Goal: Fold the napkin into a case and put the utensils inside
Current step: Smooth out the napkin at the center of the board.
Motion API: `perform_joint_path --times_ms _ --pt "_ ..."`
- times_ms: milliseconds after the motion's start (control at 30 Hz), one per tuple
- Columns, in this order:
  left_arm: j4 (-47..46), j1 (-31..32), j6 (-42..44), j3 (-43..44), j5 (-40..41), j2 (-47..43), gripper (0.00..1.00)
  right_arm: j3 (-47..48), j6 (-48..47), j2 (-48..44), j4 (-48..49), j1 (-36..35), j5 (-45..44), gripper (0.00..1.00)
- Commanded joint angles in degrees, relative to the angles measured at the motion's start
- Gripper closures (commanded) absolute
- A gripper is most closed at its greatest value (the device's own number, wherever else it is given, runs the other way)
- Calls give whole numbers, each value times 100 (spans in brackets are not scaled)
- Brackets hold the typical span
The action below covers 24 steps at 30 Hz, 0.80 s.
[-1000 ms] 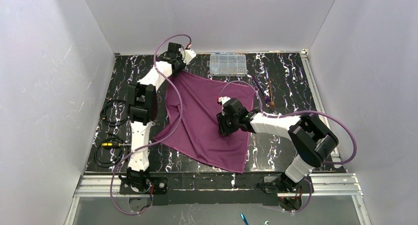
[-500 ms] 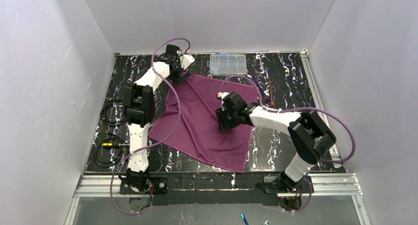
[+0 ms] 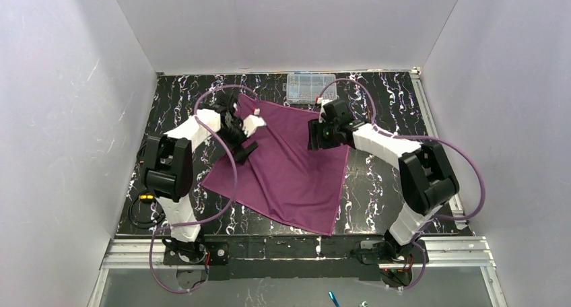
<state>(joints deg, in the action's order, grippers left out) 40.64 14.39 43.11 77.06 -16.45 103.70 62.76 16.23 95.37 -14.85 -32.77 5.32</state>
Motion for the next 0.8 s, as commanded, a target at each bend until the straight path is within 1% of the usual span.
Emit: perform_joint_path --times_ms 0,133,300,400,633,767 --pt "-324 10 415 -610 17 80 7 758 -114 637 135 383 -242 37" --pt "-1194 6 916 -1433 500 -225 7 1557 -135 1436 -209 563 -471 40" --pt "-1357 11 1282 -2044 813 -603 7 2156 -130 2240 -598 637 -702 43" --pt "-1144 10 1298 -2242 830 -844 7 2360 -105 2600 -631 635 -727 44" --pt "152 -2 1346 -2222 587 -1067 7 2859 -130 3171 -558 628 -629 45" --pt "421 -3 1230 -2344 421 -1135 8 3248 -181 3463 -546 559 -610 45"
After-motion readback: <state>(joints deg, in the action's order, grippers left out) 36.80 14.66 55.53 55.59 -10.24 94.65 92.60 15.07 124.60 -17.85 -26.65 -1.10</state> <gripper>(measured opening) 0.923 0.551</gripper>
